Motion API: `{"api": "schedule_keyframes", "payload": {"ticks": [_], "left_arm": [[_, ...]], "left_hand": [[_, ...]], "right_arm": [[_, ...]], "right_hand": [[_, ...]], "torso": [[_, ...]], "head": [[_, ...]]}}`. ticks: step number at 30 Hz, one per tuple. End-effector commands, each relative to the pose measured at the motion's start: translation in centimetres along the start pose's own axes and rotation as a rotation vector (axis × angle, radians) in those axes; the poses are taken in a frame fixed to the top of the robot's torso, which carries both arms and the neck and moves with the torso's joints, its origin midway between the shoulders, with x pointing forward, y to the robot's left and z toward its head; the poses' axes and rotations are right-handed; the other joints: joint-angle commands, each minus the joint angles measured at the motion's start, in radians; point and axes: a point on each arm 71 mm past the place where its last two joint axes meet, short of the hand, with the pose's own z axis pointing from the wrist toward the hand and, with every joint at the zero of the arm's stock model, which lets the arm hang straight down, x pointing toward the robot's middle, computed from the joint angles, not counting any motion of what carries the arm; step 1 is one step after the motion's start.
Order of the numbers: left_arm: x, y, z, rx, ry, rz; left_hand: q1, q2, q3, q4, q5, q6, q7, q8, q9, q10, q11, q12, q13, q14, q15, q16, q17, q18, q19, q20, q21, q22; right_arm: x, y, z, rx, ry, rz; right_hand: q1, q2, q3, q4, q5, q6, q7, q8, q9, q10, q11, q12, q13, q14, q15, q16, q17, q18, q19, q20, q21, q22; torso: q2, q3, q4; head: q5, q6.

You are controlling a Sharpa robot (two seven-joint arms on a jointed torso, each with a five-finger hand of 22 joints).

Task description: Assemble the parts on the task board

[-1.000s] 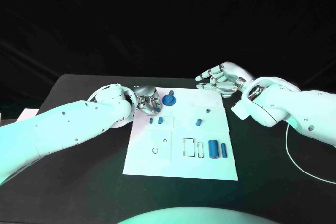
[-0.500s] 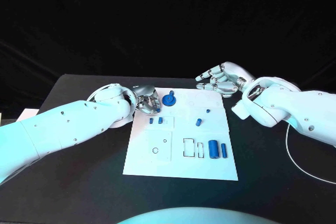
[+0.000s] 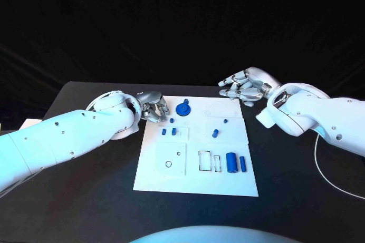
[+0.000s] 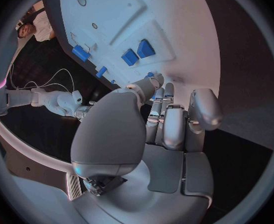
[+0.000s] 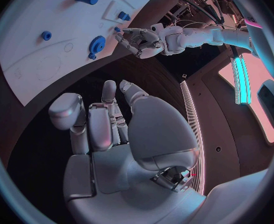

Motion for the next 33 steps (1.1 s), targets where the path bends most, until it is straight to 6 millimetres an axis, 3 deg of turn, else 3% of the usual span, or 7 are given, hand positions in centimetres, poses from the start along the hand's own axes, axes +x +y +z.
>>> {"api": "schedule_keyframes", "payload": {"ticks": [1, 8, 15, 19, 20, 23, 33], "left_arm": [[-0.3, 0.2, -0.3, -0.003, -0.017, -0.031], [-1.3, 0.9, -1.2, 0.037, -0.103, -0.225], [-2.6, 1.3, -2.5, 0.138, -0.224, -0.731], [-2.7, 1.5, -3.2, 0.149, -0.25, -1.051], [-2.6, 1.6, -3.4, 0.14, -0.25, -1.147], [-2.3, 1.8, -3.9, 0.117, -0.251, -1.348], [-2.1, 1.8, -4.8, 0.137, -0.252, -1.492]], "left_hand": [[0.003, 0.002, 0.004, -0.004, 0.007, -0.006, 0.003, 0.001, -0.001, -0.005, 0.0, -0.006, -0.002, 0.006, 0.006, -0.002, 0.0, -0.003, -0.008, 0.001, -0.004, 0.0], [0.007, 0.013, 0.018, -0.007, 0.007, 0.015, 0.008, 0.013, 0.002, 0.02, -0.001, 0.007, 0.003, 0.001, 0.006, -0.01, -0.019, 0.004, -0.018, 0.002, -0.036, -0.018], [-0.001, 0.033, 0.022, -0.005, 0.004, 0.028, 0.018, 0.02, 0.0, -0.003, 0.008, 0.014, -0.001, -0.148, 0.013, -0.218, -0.353, 0.068, -0.172, 0.009, -0.403, -0.231], [-0.028, 0.041, -0.008, 0.013, 0.004, 0.026, 0.015, 0.02, -0.002, 0.008, 0.004, 0.035, 0.004, -0.179, 0.014, -0.258, -0.412, 0.078, -0.205, 0.011, -0.478, -0.276], [-0.042, 0.045, -0.021, 0.024, 0.006, 0.025, 0.014, 0.021, -0.002, 0.008, 0.004, 0.041, 0.006, -0.197, 0.014, -0.278, -0.445, 0.081, -0.218, 0.013, -0.507, -0.293], [-0.065, 0.045, -0.054, 0.04, 0.01, 0.008, 0.022, 0.015, -0.007, -0.003, 0.009, 0.052, 0.008, -0.267, 0.021, -0.353, -0.562, 0.08, -0.244, 0.017, -0.542, -0.315], [-0.061, 0.06, -0.097, 0.037, 0.012, 0.008, 0.022, 0.035, -0.006, -0.001, 0.008, 0.096, 0.023, -0.283, 0.021, -0.352, -0.581, 0.082, -0.246, 0.021, -0.571, -0.34]], "right_arm": [[-0.1, -0.5, 0.0, 0.018, 0.022, -0.065], [0.1, -0.9, 0.0, 0.029, 0.079, -0.27], [1.0, -0.6, 0.1, 0.005, 0.137, -0.618], [1.7, -0.4, 0.2, -0.009, 0.154, -0.761], [1.9, -0.4, 0.1, -0.011, 0.158, -0.792], [2.5, -0.4, 0.1, -0.018, 0.167, -0.86], [4.1, -0.8, 0.0, -0.017, 0.233, -0.941]], "right_hand": [[0.005, -0.019, 0.017, 0.003, 0.0, -0.002, 0.007, 0.003, 0.0, -0.001, -0.001, -0.068, -0.073, 0.026, 0.004, -0.012, -0.007, 0.012, -0.002, -0.001, -0.013, -0.013], [0.062, -0.044, 0.081, -0.035, -0.024, 0.056, 0.002, 0.03, 0.008, -0.049, 0.0, -0.225, -0.218, 0.02, 0.004, -0.054, -0.048, 0.016, -0.005, 0.0, -0.041, -0.05], [0.092, -0.071, 0.136, -0.071, -0.077, 0.11, -0.014, 0.04, 0.01, -0.045, 0.001, -0.347, -0.357, 0.019, 0.008, -0.08, -0.07, 0.019, -0.007, 0.006, -0.061, -0.074], [0.09, -0.08, 0.162, -0.076, -0.131, 0.127, -0.023, 0.038, 0.008, -0.03, -0.002, -0.387, -0.419, 0.021, 0.009, -0.089, -0.076, 0.02, -0.006, 0.007, -0.069, -0.083], [0.087, -0.084, 0.167, -0.075, -0.14, 0.129, -0.025, 0.036, 0.007, -0.029, -0.003, -0.395, -0.433, 0.021, 0.009, -0.093, -0.079, 0.02, -0.006, 0.007, -0.072, -0.086], [0.063, -0.11, 0.167, -0.066, -0.158, 0.109, -0.037, 0.018, 0.0, -0.044, -0.004, -0.423, -0.472, 0.02, 0.009, -0.107, -0.092, 0.023, -0.01, 0.007, -0.085, -0.105], [0.059, -0.125, 0.18, -0.059, -0.184, 0.128, -0.042, 0.013, 0.001, -0.053, -0.012, -0.451, -0.541, 0.023, -0.003, -0.134, -0.118, 0.024, -0.005, 0.0, -0.098, -0.119]], "torso": [[-0.001, -0.0006, 0.0022], [-0.002, -0.0007, 0.002], [-0.001, -0.0013, -0.0005], [-0.001, -0.0024, -0.0017], [-0.001, -0.0035, -0.0002], [-0.001, -0.0043, 0.0014], [-0.001, -0.0038, -0.0015]], "head": [[-0.001, 0.003], [0.0, 0.009], [-0.011, 0.027], [-0.028, 0.034], [-0.037, 0.037], [-0.042, 0.041], [-0.041, 0.045]]}}
